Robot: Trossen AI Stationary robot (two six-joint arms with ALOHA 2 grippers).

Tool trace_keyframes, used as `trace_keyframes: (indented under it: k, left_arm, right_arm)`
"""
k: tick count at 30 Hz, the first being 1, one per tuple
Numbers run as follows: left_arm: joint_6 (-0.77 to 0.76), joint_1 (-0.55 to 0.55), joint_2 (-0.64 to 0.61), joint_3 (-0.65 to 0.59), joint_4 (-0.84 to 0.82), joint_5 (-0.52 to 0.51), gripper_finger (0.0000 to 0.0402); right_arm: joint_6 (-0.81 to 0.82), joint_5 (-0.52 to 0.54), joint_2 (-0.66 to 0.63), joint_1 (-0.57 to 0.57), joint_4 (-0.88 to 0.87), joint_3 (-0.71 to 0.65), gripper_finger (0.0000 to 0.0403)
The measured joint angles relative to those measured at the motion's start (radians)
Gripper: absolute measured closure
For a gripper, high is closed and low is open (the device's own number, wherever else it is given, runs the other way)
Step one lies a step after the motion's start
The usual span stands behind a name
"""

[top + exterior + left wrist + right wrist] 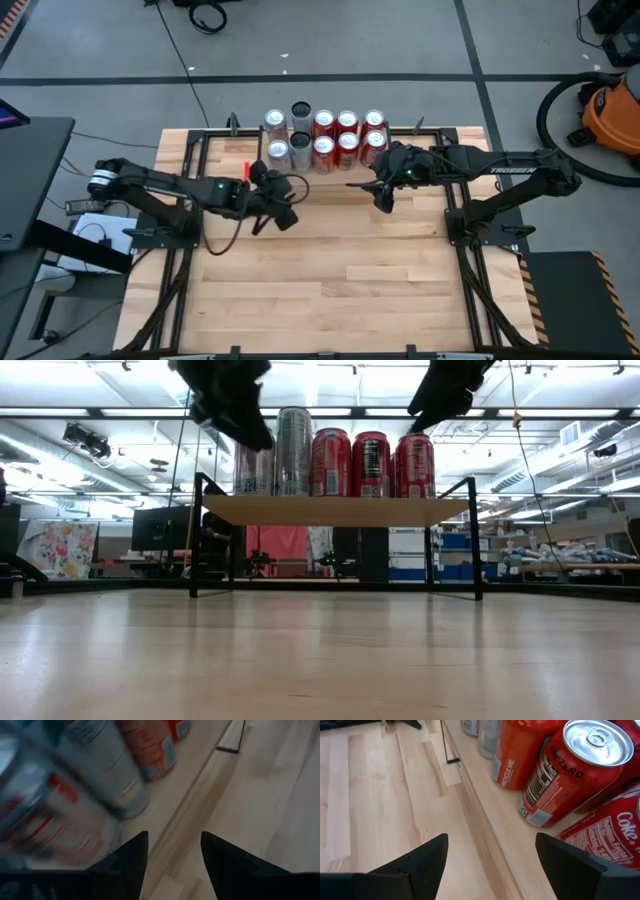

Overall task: Place canned beverage on shelf
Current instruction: Adjust the soda cans on the shelf

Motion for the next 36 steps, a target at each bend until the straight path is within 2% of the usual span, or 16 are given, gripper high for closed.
trace_keyframes:
  k: [5,12,23,36]
  left_arm:
    - [0.083,0.005,0.053,0.000,0.065,-0.032,0.0209]
    - [0.089,0.040,0.087,0.001,0.078,-0.096,0.0209]
    - [0.060,0.104,0.093,0.000,0.073,-0.094,0.0209]
    - [0.057,0.128,0.093,0.000,0.071,-0.093,0.0209]
  right_arm:
    - [0.001,0.003,0.000,0.001,0.017,0.000,0.0092]
    - [0.003,0.005,0.000,0.001,0.032,0.000,0.0092]
    - [0.004,0.005,0.000,0.002,0.074,0.000,0.0092]
    - [0.004,0.005,0.000,0.001,0.073,0.000,0.0092]
